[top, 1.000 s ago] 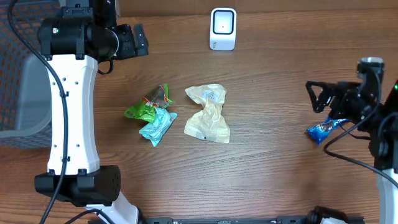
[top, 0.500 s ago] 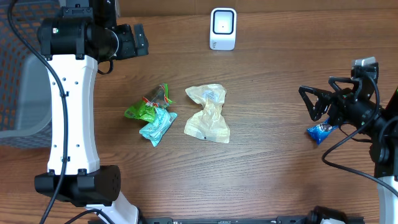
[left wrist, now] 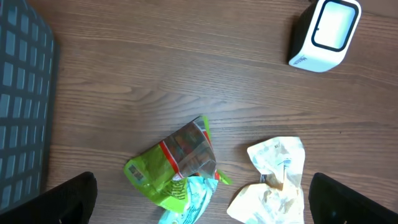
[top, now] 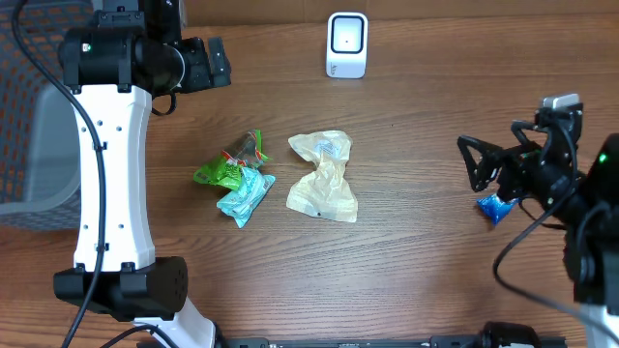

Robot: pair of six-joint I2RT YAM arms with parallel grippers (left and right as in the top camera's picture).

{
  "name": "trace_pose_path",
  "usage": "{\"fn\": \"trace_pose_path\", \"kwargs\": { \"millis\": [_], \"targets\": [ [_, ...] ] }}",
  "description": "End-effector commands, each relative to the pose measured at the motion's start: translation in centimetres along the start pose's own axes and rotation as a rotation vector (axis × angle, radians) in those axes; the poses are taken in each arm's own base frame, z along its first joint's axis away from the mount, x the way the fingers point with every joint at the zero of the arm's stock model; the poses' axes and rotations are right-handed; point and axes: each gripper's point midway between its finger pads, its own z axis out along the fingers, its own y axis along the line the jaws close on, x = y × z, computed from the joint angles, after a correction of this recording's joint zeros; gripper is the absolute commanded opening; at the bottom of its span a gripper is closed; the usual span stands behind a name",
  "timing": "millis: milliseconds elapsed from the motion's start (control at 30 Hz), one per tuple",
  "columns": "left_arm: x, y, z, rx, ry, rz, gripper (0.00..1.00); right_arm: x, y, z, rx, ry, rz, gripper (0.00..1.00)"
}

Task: Scan the item barcode
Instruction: 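Raise the right gripper and move it toward the beige bag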

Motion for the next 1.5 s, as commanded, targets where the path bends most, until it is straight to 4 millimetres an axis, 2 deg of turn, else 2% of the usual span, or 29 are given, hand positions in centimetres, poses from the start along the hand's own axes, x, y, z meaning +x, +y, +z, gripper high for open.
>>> {"fn": "trace_pose_path", "kwargs": {
  "millis": [0, 133, 267, 333, 433, 833, 1033, 1267, 1367, 1467],
  "targets": [
    [-0.2, -0.2, -0.8, 0.011, -0.02, -0.012, 1.0, -1.2, 0.1, -1.4, 0.131, -0.08, 0.034, 1.0],
    [-0.1, -0.2, -0.8, 0.011, -0.02, -0.012, 1.0, -1.9, 2.9, -2.4, 0.062, -0.131, 0.0, 1.0],
    [-0.1, -0.2, -0.8, 0.011, -0.02, -0.012, 1.0, -2.8, 3.0, -4.5, 0.097, -0.212, 0.115, 1.0],
    [-0.1, -0.2, -0.8, 0.011, -0.02, -0.012, 1.0, -3.0, 3.2, -5.9, 0.109, -0.255, 0.096, 1.0],
    [-0.1, -0.2, -0.8, 0.011, -0.02, -0.012, 1.0, -2.3, 3.0, -6.4, 0.125, -0.241, 0.093, 1.0],
    [-0.1, -0.2, -0.8, 0.011, -0.02, -0.012, 1.0, -1.4, 2.3, -5.1, 0.153, -0.186, 0.116, 1.0],
    [-0.1, -0.2, -0.8, 0.011, -0.02, -0.012, 1.0, -4.2, 2.7, -4.8, 0.129, -0.285, 0.096, 1.0],
    [-0.1, -0.2, -0.8, 0.011, -0.02, -0.012, 1.0, -4.8, 2.8, -4.7, 0.11, -0.308, 0.157, 1.0],
    [-0.1, -0.2, -0.8, 0.011, -0.02, -0.012, 1.0, -4.5, 3.8, -3.2, 0.04, -0.262, 0.155, 1.0],
    [-0.1, -0.2, -0.8, 0.011, -0.02, -0.012, 1.0, -3.4, 4.5, 0.1, -0.036, -0.159, 0.178, 1.0]
  ]
}}
